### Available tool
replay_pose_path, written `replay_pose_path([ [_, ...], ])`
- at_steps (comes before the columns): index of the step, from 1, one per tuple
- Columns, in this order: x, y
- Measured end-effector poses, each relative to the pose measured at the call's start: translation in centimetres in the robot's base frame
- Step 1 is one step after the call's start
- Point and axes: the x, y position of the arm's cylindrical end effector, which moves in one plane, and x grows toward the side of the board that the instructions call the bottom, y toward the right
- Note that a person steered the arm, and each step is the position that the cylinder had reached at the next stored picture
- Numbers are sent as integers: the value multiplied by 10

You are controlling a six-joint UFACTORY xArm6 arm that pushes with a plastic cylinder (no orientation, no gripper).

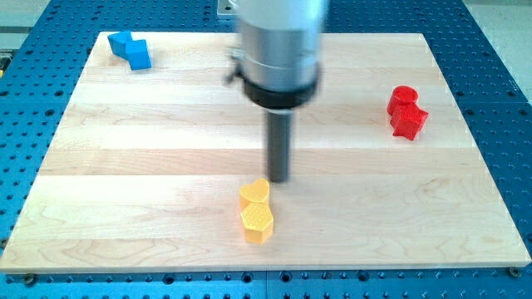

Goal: Slightly move the yellow blocks towards the center

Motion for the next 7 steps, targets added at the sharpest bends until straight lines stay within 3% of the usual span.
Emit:
replay_pose_path([
  [1,73,18],
  [2,101,-30],
  [3,89,-66],
  [5,19,-27],
  [6,5,-48],
  [7,33,-32],
])
